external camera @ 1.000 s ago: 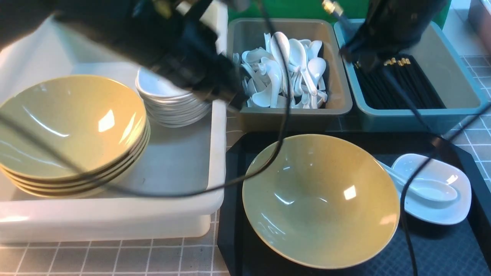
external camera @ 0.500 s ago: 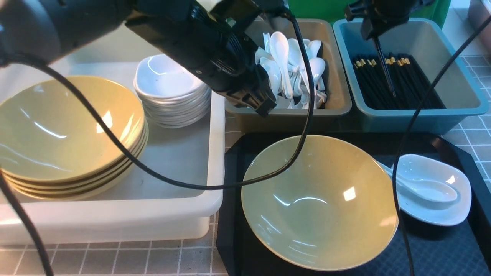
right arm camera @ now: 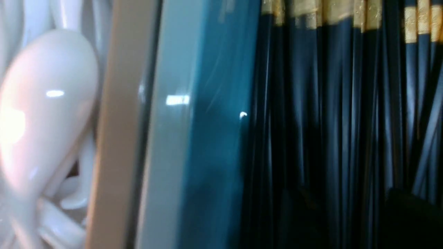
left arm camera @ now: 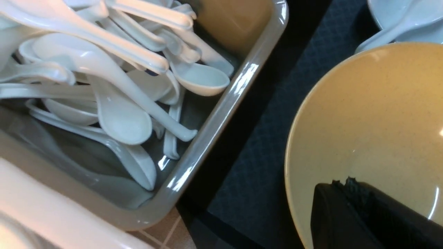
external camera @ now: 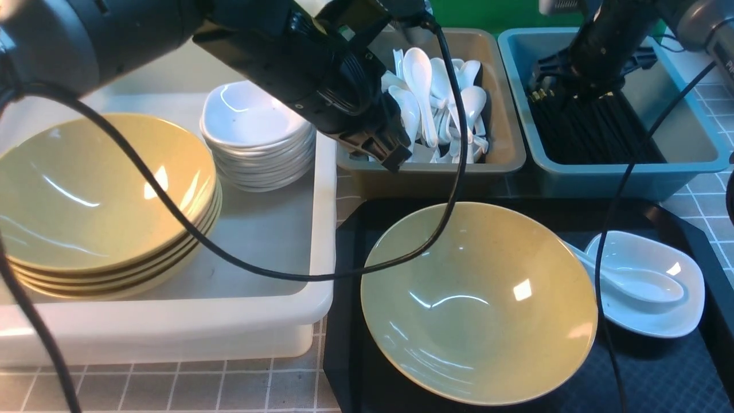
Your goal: On grey table put chopsticks spoon bowls plates into blue grey white boxes.
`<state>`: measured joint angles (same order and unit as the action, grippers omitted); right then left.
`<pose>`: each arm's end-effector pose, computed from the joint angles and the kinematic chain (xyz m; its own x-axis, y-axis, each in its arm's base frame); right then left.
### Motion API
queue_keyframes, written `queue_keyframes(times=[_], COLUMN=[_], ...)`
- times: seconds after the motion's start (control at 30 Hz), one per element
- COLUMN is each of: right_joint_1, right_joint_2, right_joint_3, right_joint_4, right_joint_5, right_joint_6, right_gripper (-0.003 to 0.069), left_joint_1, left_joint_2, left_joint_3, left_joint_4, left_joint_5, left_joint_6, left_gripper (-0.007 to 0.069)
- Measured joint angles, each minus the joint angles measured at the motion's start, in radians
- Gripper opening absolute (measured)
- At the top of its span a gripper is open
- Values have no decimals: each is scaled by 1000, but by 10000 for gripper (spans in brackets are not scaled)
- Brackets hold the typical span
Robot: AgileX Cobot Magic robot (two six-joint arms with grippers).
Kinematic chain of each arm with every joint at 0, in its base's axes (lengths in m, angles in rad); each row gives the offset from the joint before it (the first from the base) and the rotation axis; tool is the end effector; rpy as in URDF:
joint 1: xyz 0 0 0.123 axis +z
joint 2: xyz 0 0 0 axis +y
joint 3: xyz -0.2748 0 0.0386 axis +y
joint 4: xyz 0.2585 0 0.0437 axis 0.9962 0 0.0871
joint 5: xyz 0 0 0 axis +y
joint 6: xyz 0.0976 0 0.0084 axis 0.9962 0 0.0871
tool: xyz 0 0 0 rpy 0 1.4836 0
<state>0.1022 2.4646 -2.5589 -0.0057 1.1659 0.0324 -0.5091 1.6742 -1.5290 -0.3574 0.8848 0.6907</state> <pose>0.5429 0.0552 0.2512 -0.8312 -0.0549 -0.5532 -0.0741 0.9972 0.0123 0.3246 -0.2116 0.3236 -0.3467 0.6814 -0.6446 0.8560 0.5109 0.0796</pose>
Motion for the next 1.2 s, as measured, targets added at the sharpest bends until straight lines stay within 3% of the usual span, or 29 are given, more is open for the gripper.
queue_keyframes(times=[0.13,0.3,0.5,0.6,0.73,0.87,1.2], right_joint_1=[7,29,34,34,34,34,34], right_joint_2=[-134,-347,-713,-870,-916,-895,-700], right_joint_3=[66,244,713,1006,1223,1376,1427], right_joint_4=[85,88,67,75,98,104,108], right_joint_5=[0,0,0,0,-29,-163,-407], right_joint_6=[-121,-239,-425,-610,-734,-822,-869], right_gripper=[472,482,471,450,428,402,347], left_joint_1=[0,0,0,0,0,0,0], left_joint_2=[-129,-269,-371,-368,-361,-359,-359], left_joint_3=[82,227,393,432,438,439,439], left_joint_4=[37,44,30,-19,-85,-157,-236], left_joint_5=[0,-14,-52,-59,-68,-68,-68], left_joint_6=[-9,-17,-19,-1,57,134,247], left_gripper=[-11,-11,-11,-11,-11,-11,-11])
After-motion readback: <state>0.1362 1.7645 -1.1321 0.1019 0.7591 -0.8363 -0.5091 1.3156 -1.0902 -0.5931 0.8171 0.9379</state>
